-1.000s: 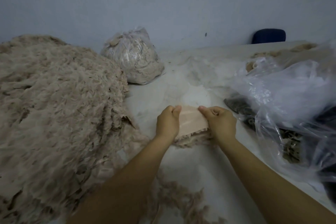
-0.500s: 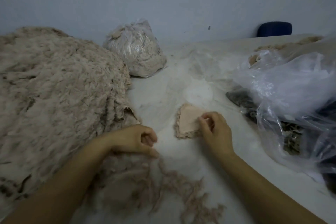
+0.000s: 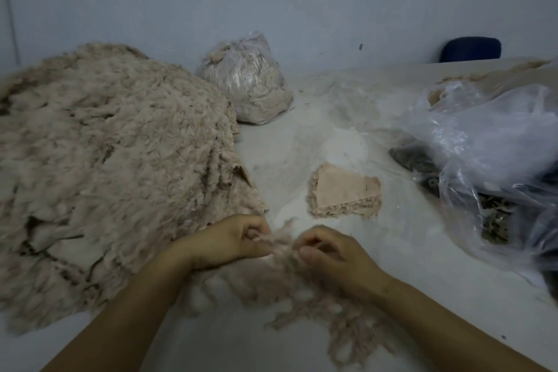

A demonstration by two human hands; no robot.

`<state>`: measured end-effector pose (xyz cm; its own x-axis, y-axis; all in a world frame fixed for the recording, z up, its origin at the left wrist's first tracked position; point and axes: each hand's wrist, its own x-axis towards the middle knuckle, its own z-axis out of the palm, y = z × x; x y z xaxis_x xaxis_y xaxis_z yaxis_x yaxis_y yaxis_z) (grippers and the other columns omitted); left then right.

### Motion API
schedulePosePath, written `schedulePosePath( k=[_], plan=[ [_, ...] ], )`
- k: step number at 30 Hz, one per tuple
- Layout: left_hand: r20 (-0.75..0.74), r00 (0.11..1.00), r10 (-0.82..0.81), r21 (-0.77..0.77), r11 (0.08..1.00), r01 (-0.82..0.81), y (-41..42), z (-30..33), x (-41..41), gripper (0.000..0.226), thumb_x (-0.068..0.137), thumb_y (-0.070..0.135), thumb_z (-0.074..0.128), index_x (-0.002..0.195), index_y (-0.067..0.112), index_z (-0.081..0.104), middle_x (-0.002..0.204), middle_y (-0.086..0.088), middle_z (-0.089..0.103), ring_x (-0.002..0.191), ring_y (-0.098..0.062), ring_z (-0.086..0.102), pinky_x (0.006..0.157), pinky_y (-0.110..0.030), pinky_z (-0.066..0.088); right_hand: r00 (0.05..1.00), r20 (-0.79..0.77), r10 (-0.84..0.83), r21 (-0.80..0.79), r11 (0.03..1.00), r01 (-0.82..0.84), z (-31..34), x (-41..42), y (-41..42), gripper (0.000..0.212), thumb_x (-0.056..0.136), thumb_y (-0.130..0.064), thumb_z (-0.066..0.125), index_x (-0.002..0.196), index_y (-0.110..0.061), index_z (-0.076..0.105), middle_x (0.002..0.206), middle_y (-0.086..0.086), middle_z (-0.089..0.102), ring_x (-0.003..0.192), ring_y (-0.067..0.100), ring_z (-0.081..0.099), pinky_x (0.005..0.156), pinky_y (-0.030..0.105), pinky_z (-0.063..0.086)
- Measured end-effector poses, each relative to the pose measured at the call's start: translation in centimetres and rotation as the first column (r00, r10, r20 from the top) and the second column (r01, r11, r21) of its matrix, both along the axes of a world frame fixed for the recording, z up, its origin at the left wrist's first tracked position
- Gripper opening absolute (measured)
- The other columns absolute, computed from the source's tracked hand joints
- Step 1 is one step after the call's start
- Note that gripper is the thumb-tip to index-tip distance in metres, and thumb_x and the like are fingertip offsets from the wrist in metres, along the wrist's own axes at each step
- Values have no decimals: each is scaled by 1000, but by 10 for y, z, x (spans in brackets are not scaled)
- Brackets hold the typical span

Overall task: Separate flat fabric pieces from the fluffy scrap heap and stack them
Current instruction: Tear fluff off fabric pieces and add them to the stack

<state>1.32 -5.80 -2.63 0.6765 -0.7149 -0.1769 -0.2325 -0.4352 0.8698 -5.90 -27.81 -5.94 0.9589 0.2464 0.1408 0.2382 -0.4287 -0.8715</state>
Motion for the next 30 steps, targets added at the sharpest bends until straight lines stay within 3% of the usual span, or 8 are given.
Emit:
schedulePosePath(
  k=[3, 6, 9, 16, 18, 21, 26, 30],
  plan=[
    [-16, 986, 163, -172, 971, -164, -18, -3, -9, 9, 90, 18, 61, 81, 14, 62, 69, 11, 61, 65, -1, 55, 61, -15, 43, 980, -177, -88, 49, 994, 98, -2, 4, 23, 57, 67, -59, 73, 116, -43, 46, 103, -17, 61, 93, -2, 60, 73, 14, 48],
    [-138, 930, 342, -323, 872, -368, -28, -5, -16, 20, 87, 27, 58, 76, 10, 60, 64, 4, 56, 59, -7, 50, 55, -19, 41, 952, -45, -302, 179, 935, 305, -5, 8, 34, 13, 90, -31, 62, 80, -30, 53, 67, -17, 61, 63, 0, 55, 57, 18, 43],
    [-253, 865, 432, -322, 806, -497, -24, -7, -17, 27, 81, 38, 61, 73, 14, 70, 66, -1, 62, 58, -10, 54, 57, -22, 42, 914, -144, -379, 360, 840, 406, -3, 15, 27, 33, 96, -24, 54, 66, -17, 42, 44, -11, 38, 41, 5, 33, 45, 23, 31],
    [-374, 748, 548, -417, 621, -663, -25, -7, -9, 22, 88, 32, 58, 78, 13, 63, 63, -3, 66, 57, -16, 61, 54, -24, 47, 950, -309, -44, 206, 972, 112, 8, 10, -3, 39, 88, -44, 62, 65, -14, 51, 54, -4, 53, 46, 8, 48, 45, 18, 40],
    [-360, 761, 540, -443, 619, -649, -33, -5, -9, 24, 96, 29, 50, 88, 12, 65, 74, -7, 70, 66, -18, 65, 61, -28, 49, 911, -412, -4, 234, 966, 110, 10, 9, 1, 61, 75, -70, 58, 80, -10, 59, 74, 2, 60, 66, 13, 58, 58, 20, 50],
    [-307, 810, 500, -464, 664, -586, -49, -4, -14, 30, 97, 30, 46, 97, 6, 64, 88, -15, 70, 79, -22, 67, 70, -34, 53, 894, -446, 39, 444, 877, 183, 9, 10, 17, 55, 81, -56, 64, 103, -6, 63, 94, 12, 69, 83, 22, 68, 68, 28, 56],
    [-392, 768, 506, -489, 592, -640, -46, -7, -13, 31, 87, 34, 57, 95, 6, 67, 98, -19, 70, 83, -27, 68, 74, -37, 53, 910, -342, -234, 560, 727, 398, 9, 18, 20, 17, 89, -27, 64, 84, -10, 64, 76, 7, 68, 69, 19, 65, 63, 33, 52],
    [-470, 815, 339, -351, 776, -525, -37, -4, -13, 47, 80, 58, 57, 96, 18, 76, 103, -11, 72, 95, -27, 69, 80, -39, 55, 949, -186, -254, 498, 808, 314, 12, 22, 20, 23, 91, -27, 61, 73, -13, 59, 55, -9, 57, 51, 3, 53, 50, 16, 42]
  ],
)
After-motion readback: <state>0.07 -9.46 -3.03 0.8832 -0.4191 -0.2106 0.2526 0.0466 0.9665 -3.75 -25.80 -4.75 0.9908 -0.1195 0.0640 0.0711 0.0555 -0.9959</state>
